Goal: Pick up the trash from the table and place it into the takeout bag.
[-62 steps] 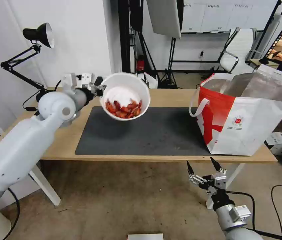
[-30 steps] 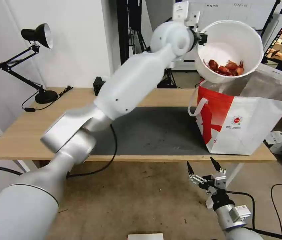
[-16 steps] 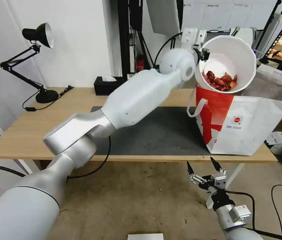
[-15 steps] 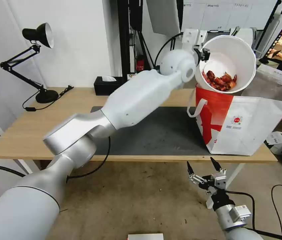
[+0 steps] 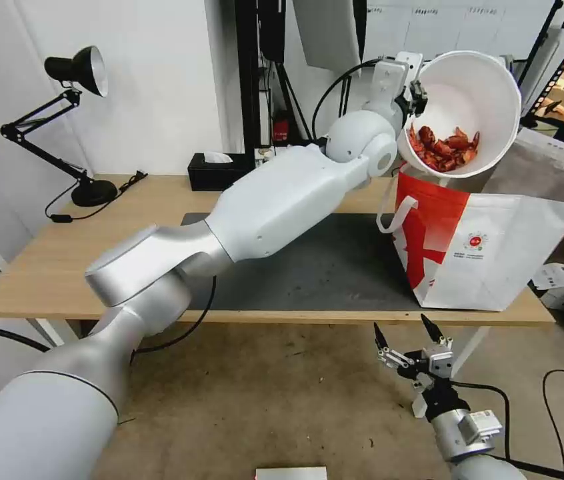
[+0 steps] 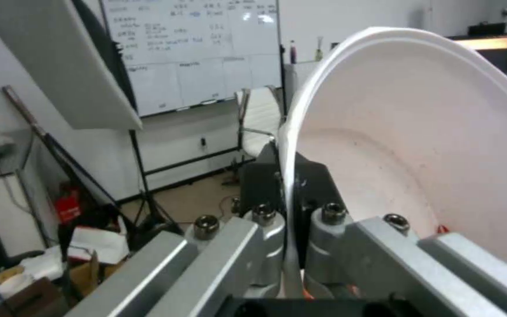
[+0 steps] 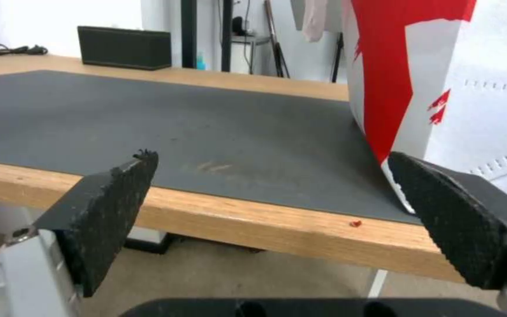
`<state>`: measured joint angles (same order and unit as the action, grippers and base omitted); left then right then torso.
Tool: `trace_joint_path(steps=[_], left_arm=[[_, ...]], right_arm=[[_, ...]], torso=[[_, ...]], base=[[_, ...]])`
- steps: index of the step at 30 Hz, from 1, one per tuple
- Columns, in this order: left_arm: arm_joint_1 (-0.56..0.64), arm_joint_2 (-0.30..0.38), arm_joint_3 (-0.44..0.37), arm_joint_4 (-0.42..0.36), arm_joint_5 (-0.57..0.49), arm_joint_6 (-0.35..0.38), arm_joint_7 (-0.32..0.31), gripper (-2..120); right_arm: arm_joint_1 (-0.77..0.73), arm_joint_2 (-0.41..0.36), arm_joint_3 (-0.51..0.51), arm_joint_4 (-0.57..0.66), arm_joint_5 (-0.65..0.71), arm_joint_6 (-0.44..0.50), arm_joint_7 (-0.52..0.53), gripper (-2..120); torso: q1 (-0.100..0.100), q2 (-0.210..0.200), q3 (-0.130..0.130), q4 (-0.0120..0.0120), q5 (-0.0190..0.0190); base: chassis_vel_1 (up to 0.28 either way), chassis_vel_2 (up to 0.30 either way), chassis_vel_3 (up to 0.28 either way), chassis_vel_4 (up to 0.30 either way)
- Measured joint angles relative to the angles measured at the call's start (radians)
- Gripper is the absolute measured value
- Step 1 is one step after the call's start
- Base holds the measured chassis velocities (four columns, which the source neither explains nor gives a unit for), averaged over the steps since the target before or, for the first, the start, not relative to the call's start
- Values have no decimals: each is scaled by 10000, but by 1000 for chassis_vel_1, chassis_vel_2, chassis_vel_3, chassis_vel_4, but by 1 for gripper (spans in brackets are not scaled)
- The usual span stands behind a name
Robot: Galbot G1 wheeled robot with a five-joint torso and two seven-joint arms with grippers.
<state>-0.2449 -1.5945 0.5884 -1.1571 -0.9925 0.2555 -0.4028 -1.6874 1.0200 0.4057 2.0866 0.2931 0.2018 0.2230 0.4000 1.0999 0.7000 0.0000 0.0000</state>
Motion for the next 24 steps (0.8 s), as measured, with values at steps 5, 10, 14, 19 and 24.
trace_joint_path(steps=[5, 10, 14, 19, 24], left_arm=[[-63, 3, 80, -342, -907, 940, 697, 0], [9, 4, 204, -155, -1341, 1283, 734, 0], [144, 10, 221, -126, -1358, 1385, 697, 0], [256, 40, 223, -353, -1449, 2365, 630, 10], [301, 28, 163, -596, -1979, 2850, 621, 25]], right_arm=[[0, 0, 0, 0, 0, 0, 0, 100], [0, 0, 0, 0, 0, 0, 0, 100], [0, 0, 0, 0, 0, 0, 0, 100], [0, 0, -1, 0, 0, 0, 0, 100], [0, 0, -1, 0, 0, 0, 0, 100]], torso=[[0, 0, -1, -1, 0], [-1, 1, 0, 0, 0], [0, 0, 0, 0, 0], [-1, 1, 0, 0, 0], [-1, 1, -1, -1, 0]], base=[[0, 0, 0, 0], [0, 0, 0, 0], [0, 0, 0, 0], [0, 0, 0, 0], [0, 0, 0, 0]])
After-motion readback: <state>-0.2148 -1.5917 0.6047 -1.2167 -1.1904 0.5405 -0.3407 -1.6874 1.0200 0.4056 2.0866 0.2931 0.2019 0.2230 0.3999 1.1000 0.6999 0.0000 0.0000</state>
